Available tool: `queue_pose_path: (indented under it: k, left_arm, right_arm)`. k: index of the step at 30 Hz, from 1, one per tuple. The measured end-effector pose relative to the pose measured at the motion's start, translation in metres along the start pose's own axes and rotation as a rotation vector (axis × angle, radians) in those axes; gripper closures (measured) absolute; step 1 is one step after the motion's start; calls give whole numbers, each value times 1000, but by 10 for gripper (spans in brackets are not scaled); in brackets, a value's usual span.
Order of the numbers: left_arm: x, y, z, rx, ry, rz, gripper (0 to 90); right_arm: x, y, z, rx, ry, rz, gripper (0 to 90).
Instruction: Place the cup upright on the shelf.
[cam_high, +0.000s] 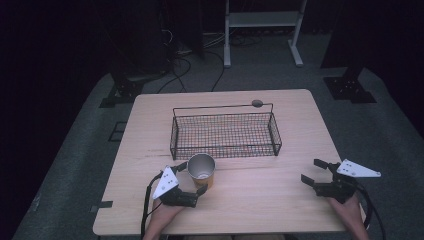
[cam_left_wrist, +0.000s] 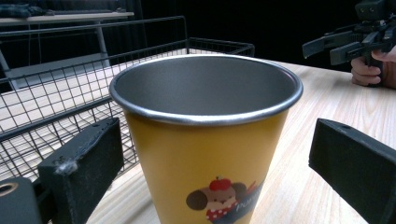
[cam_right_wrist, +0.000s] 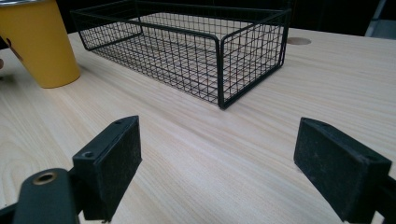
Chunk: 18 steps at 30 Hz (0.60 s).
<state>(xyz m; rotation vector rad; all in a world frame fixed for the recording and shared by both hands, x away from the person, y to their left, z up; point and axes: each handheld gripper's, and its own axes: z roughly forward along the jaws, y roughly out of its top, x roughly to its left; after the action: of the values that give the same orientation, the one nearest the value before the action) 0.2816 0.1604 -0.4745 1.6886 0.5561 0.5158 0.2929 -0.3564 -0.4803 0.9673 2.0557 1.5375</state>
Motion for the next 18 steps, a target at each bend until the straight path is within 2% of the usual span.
queue_pose_path:
  k: [18]
  left_arm:
    - [1, 2, 19, 25, 9, 17, 24]
  right_arm:
    - [0, 0, 0, -2, 3, 0, 139]
